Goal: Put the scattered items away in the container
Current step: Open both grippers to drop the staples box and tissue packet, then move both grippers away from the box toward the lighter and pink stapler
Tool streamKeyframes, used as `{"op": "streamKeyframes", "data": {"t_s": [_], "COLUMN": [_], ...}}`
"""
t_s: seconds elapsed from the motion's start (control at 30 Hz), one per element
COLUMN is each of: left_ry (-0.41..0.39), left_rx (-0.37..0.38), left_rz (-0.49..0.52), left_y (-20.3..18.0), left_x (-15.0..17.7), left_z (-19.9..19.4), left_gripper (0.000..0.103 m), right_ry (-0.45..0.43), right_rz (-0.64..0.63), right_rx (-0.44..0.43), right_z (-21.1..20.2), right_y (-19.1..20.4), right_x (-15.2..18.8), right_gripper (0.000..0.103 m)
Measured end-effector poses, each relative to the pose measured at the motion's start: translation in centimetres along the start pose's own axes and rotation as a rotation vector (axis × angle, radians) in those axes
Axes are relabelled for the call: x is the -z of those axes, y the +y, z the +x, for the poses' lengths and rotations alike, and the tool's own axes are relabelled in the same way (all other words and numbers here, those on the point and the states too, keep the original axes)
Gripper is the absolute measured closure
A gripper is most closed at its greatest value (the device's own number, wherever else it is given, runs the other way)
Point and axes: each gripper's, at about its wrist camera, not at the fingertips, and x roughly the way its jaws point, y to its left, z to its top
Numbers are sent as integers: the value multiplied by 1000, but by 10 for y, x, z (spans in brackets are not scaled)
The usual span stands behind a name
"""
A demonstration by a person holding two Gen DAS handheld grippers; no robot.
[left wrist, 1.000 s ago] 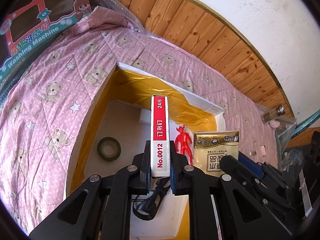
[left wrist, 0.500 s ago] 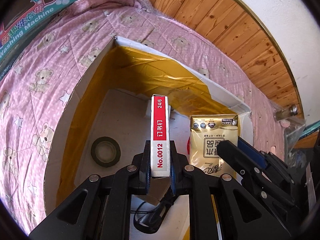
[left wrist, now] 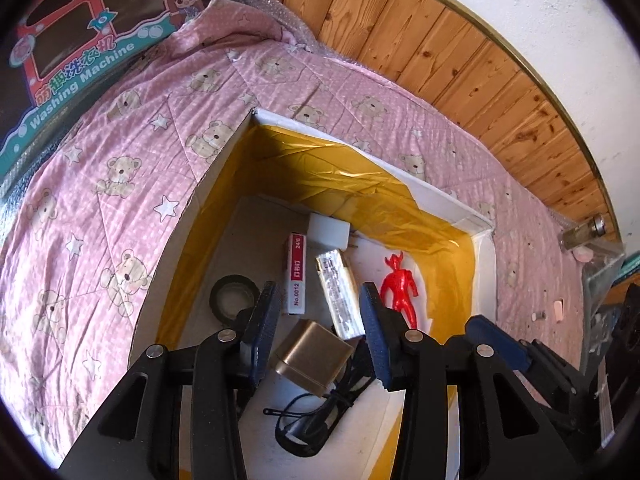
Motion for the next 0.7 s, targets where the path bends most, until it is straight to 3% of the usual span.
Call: {"op": "streamKeyframes", "data": {"t_s": [0.2, 0.4, 0.7], "left_ry": [-17, -68, -98], "left_rx": [-10, -73, -40], "left_rz": [62, 167, 257], "left_y": [-25, -57, -107], "left_x": [33, 69, 117], "left_z": [-25, -47, -81], "left_gripper": [59, 59, 59], "right_ry": [-4, -42, -91], "right_rz": [13, 47, 83], "right_rx": [-52, -88, -106], "right_z": [-26, -64, -116], "right_y": [-2, -12, -30], "right_x": [34, 59, 101], "right_gripper": [65, 65, 65]}}
